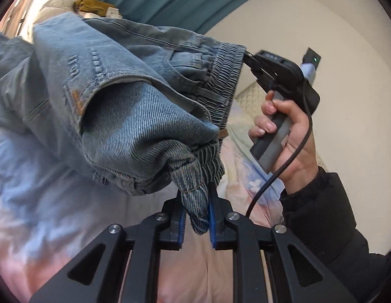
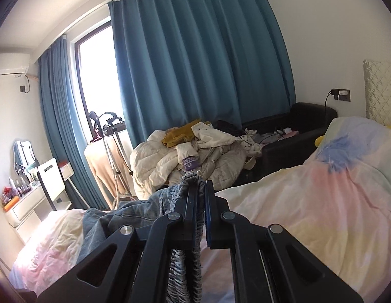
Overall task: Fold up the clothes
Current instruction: 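Lower the jeans flat onto the duvet and open both grippers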
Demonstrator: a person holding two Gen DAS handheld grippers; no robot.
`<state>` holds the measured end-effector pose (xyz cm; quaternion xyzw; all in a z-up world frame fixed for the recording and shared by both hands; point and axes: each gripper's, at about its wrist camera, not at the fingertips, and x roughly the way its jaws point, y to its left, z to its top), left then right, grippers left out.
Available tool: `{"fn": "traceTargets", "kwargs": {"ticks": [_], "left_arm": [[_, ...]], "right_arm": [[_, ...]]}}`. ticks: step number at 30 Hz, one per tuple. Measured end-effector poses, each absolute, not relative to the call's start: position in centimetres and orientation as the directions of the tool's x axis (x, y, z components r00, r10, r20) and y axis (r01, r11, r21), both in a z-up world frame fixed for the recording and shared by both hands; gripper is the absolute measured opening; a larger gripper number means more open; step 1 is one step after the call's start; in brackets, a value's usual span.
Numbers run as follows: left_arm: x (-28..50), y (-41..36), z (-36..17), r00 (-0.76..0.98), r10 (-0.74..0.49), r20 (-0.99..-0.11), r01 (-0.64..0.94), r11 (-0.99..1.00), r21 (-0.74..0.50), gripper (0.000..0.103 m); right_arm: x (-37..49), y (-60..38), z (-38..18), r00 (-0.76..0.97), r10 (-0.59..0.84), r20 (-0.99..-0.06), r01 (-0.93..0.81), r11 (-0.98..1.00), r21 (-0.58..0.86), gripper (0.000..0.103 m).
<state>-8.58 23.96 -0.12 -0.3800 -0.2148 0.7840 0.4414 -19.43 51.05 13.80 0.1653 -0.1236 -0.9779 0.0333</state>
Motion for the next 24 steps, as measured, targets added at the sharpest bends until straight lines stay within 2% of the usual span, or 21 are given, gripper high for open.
{"fn": "traceTargets", "kwargs": {"ticks": [5,9,14,18,23,24], "left_arm": [[-12.4,32.8,-1.8,-0.242,0.863,-0.443,-0.597,-0.492,-0.633,0.015],[-15.7,37.9,-5.2,-0.217,0.835,-0.506,-0.619,-0.519,-0.590,0.015],[-18.7,40.5,-10.2,-0.175,0.789,-0.589,-0.600,-0.560,-0.571,0.015],[-18.4,41.0,-10.9,-0.156,0.778,-0.609,-0.647,-0.546,-0.532,0.015],[-16.6,40.3,-9.6,-0.183,0.730,-0.659,-0.672,-0.582,-0.458,0.023],[-16.0,39.8,-9.0,-0.191,0.728,-0.659,-0.683,-0.581,-0.443,0.029]], "right_arm": [[-25.9,58.0,11.4,-0.919,-0.055,-0.392,-0.060,-0.959,0.276,0.004],[-29.6,60.7,5.9,-0.887,-0.017,-0.461,-0.108,-0.964,0.245,0.004],[-34.3,64.0,-0.9,-0.840,0.031,-0.542,-0.165,-0.966,0.201,0.004],[-36.9,66.2,-5.3,-0.809,0.060,-0.584,-0.202,-0.963,0.180,0.005],[-35.7,66.5,-5.5,-0.807,0.091,-0.583,-0.243,-0.952,0.188,0.016],[-35.1,66.5,-5.1,-0.806,0.102,-0.582,-0.256,-0.949,0.187,0.026]]}}
